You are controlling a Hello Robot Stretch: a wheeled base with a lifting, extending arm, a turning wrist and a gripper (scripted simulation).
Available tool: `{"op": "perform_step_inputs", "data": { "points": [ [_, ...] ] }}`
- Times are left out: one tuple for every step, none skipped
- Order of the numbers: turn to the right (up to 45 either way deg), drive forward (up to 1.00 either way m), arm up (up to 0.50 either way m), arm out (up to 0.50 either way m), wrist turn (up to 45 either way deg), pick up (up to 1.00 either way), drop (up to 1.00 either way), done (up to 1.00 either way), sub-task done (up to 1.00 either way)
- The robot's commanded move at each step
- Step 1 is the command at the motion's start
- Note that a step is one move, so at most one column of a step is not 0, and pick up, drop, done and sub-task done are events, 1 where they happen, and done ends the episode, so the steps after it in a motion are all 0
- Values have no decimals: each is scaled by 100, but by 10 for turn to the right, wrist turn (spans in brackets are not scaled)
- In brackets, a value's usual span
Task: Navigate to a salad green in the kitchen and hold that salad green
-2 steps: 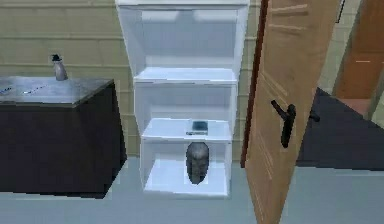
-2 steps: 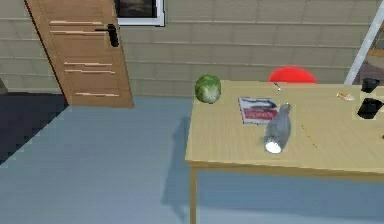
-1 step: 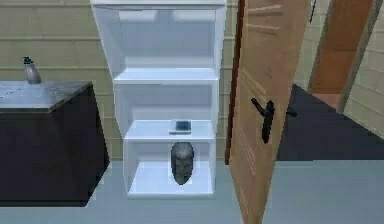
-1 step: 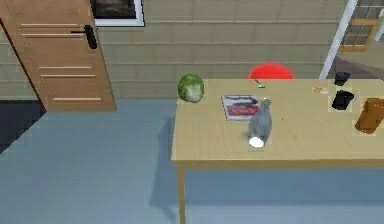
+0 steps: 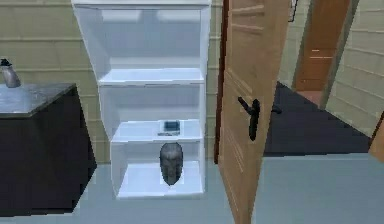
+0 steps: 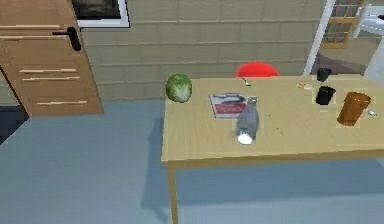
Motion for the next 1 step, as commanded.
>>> {"op": "perform_step_inputs", "data": {
  "points": [
    [0, 35, 0, 0, 0, 0, 0, 0, 0]
  ]
}}
